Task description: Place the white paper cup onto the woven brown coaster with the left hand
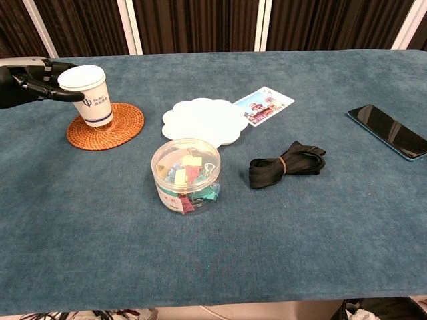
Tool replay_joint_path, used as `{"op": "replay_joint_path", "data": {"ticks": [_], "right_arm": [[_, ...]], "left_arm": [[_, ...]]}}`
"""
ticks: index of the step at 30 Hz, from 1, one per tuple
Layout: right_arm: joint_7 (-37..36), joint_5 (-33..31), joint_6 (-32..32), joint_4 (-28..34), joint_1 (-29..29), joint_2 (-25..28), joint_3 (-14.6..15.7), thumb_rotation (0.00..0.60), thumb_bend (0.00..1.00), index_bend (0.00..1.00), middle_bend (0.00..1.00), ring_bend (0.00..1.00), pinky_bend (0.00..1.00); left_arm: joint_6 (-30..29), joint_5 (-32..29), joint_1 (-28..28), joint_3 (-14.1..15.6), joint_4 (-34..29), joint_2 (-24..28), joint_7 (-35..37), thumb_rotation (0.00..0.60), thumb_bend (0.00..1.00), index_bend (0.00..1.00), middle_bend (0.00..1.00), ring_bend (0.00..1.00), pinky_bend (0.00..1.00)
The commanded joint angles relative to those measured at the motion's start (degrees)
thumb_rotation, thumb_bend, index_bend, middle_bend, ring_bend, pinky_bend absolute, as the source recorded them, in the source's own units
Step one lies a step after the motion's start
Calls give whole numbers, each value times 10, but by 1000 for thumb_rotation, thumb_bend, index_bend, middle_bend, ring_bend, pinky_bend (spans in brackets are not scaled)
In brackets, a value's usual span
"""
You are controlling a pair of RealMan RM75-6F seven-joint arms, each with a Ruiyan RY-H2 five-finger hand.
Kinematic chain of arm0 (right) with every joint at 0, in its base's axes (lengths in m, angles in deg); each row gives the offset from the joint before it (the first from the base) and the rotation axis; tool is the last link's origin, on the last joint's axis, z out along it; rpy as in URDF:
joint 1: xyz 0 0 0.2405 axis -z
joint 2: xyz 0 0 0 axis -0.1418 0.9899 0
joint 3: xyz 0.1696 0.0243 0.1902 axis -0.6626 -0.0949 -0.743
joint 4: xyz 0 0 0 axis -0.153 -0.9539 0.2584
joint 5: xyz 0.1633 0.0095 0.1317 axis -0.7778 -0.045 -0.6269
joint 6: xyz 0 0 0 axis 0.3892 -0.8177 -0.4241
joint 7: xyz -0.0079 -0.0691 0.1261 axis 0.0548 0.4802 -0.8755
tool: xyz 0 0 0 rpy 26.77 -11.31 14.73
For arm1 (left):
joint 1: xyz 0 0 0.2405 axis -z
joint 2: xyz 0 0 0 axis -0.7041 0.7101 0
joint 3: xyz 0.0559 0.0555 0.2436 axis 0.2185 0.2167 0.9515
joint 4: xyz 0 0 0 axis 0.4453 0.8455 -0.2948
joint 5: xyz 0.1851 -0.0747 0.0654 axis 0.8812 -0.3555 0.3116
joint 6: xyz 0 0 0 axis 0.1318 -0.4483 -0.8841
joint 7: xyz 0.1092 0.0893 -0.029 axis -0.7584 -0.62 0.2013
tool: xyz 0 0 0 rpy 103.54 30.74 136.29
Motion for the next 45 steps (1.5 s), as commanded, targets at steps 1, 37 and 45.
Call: {"op": "replay_joint_path", "data": {"ticks": [1,37,45], "right_arm": [[0,0,0,0,0,0,0,600,126,4,0,127,162],[-5,2,-2,2,1,2,0,600,126,4,0,127,162],[0,4,-4,2,1,0,1,600,126,4,0,128,162]], "left_arm": [[2,3,1,1,6,-4,1,600,301,256,299,0,10],[-35,30,-11,25,-78,107,-131,600,93,5,75,0,0],[-81,-38,-66,6,-278,246,-428,600,88,0,76,0,0]]}}
